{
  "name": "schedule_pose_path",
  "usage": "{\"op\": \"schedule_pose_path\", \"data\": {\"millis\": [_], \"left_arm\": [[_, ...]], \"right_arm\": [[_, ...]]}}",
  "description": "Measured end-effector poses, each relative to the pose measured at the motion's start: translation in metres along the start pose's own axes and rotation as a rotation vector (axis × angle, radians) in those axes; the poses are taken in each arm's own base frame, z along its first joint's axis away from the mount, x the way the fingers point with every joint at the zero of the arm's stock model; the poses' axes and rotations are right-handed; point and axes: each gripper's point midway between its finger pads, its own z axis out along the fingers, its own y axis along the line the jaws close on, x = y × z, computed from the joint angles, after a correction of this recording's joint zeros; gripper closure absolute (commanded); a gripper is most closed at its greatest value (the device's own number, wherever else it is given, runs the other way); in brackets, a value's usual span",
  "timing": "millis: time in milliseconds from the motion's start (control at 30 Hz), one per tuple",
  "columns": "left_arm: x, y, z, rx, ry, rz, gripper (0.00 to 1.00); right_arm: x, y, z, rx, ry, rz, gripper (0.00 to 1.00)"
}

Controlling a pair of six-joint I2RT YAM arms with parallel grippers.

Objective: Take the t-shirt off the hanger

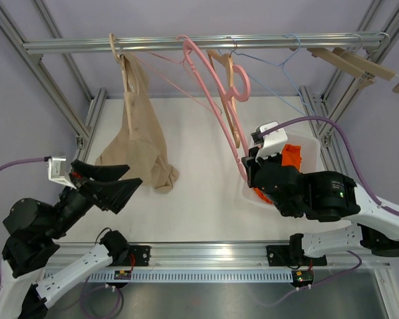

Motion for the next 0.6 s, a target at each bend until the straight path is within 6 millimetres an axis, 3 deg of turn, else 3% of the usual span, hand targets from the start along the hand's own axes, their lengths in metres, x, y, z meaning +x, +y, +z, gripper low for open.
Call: {"op": "schedule_pose_path", "data": {"millis": [233, 433, 600], "left_arm": [[0.03, 0.035, -0.036, -0.121, 0.066, 0.041, 0.01], [0.052, 0.058, -0.045, -0.193, 0.121, 0.059, 0.01], [0.059, 0.067, -0.046, -0.221, 0.131, 0.073, 0.01]], "right_arm": [[0.015, -0.003, 0.005, -0.019, 0.08, -0.023, 1.0], [0.03, -0.001, 0.006, -0.033, 0.141, -0.048, 1.0], [0.029, 0.001, -0.009, -0.144, 0.134, 0.01, 1.0]]}}
